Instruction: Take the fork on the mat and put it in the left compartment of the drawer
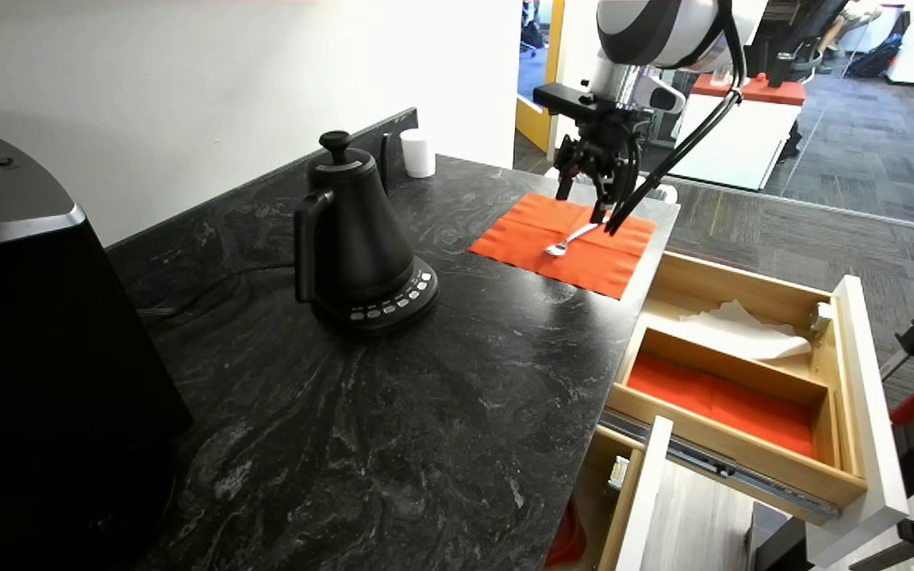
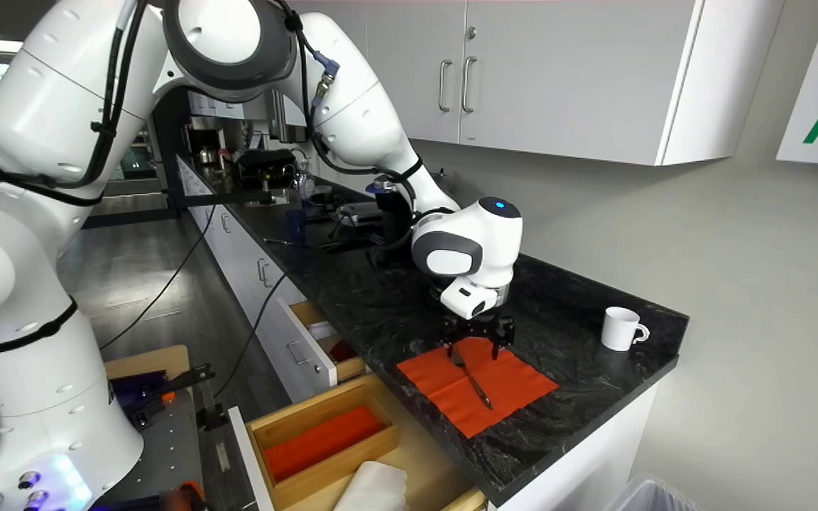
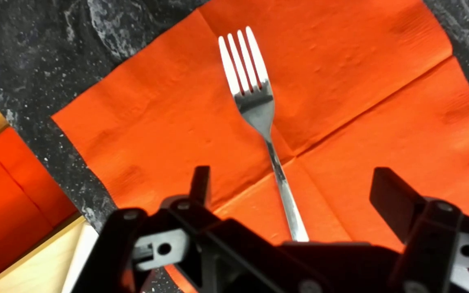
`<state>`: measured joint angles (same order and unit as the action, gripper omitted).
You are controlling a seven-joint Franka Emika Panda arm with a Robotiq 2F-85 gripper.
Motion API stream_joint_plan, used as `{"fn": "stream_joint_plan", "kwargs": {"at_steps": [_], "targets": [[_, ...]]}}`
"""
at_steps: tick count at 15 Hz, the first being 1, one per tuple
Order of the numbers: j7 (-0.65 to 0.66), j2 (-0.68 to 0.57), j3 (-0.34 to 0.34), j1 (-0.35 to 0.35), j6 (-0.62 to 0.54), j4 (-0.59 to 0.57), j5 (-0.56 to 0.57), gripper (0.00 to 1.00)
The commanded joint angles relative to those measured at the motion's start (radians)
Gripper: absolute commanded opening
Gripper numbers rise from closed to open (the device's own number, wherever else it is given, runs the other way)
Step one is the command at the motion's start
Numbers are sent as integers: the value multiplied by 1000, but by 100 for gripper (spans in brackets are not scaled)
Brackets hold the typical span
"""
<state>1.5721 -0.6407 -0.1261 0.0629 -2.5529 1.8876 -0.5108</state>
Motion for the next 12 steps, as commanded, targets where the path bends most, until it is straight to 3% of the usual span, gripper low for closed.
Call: {"fn": "stream_joint_plan", "kwargs": {"at_steps": [1,12], "targets": [[19,-5,18,20,10,4,-2,100],[-18,-74,47,57,4,-33,-21,100]]}}
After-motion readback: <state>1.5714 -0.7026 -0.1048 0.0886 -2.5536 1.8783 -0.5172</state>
